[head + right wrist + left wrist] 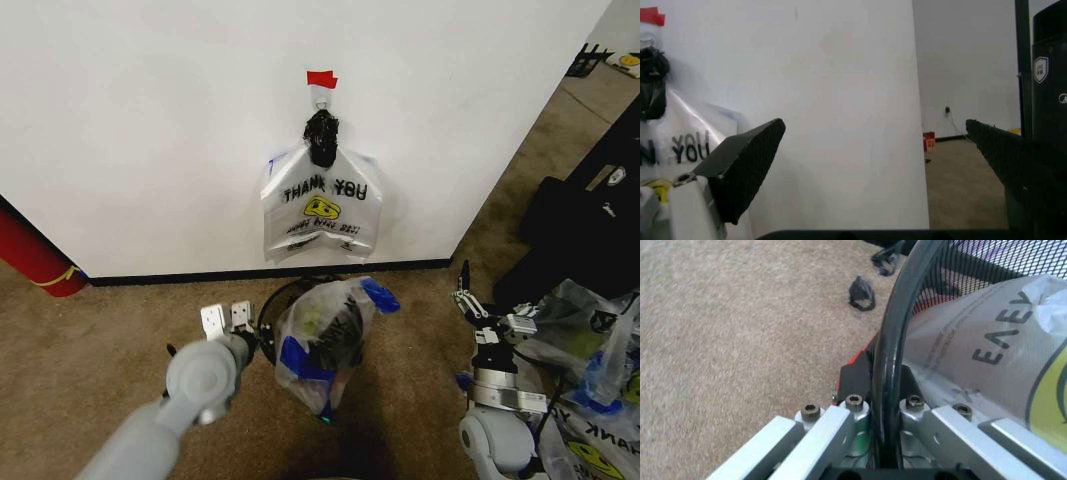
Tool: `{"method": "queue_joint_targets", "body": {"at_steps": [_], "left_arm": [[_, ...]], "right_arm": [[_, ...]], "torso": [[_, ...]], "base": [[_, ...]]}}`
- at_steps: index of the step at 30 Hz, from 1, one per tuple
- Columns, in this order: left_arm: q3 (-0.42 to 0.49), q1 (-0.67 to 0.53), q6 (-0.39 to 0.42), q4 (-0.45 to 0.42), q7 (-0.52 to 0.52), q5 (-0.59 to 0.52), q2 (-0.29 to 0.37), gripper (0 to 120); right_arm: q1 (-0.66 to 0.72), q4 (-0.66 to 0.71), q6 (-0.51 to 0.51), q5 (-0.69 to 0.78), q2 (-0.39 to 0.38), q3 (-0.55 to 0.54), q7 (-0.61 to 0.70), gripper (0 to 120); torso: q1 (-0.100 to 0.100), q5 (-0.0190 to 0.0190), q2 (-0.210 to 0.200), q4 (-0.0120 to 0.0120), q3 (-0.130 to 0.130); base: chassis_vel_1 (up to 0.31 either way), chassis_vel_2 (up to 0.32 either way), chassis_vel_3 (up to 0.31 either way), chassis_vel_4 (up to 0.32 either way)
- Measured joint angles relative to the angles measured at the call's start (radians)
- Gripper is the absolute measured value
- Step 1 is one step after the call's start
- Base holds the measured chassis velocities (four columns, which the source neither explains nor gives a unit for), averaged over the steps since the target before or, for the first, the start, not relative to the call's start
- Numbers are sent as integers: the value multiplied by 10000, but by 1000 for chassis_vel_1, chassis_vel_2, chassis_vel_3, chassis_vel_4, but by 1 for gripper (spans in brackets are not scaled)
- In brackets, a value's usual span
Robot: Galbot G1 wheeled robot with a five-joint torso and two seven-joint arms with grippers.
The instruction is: Pick up the garbage bag from the wall and place it over the trash bin.
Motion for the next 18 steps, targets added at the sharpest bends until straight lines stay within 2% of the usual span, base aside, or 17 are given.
{"method": "queue_joint_targets", "body": {"at_steps": [2,6,10,18], "left_arm": [[-55,81,0,-30,-15,167,-232,0],[93,373,25,250,226,1589,-650,0],[160,467,87,536,320,2004,-823,0],[174,351,166,759,516,2170,-860,1]], "right_arm": [[-46,35,33,8,-53,3,-8,100],[-62,43,56,13,-115,-56,-21,100],[-37,40,56,11,-138,-172,-44,100],[57,-161,96,7,-149,-290,-85,100]], "torso": [[0,0,0,-2,0],[0,1,0,-3,0],[0,0,0,0,0],[0,0,0,-3,0]], "base": [[0,0,0,0],[0,0,0,0],[0,0,0,0],[0,0,0,0]]}}
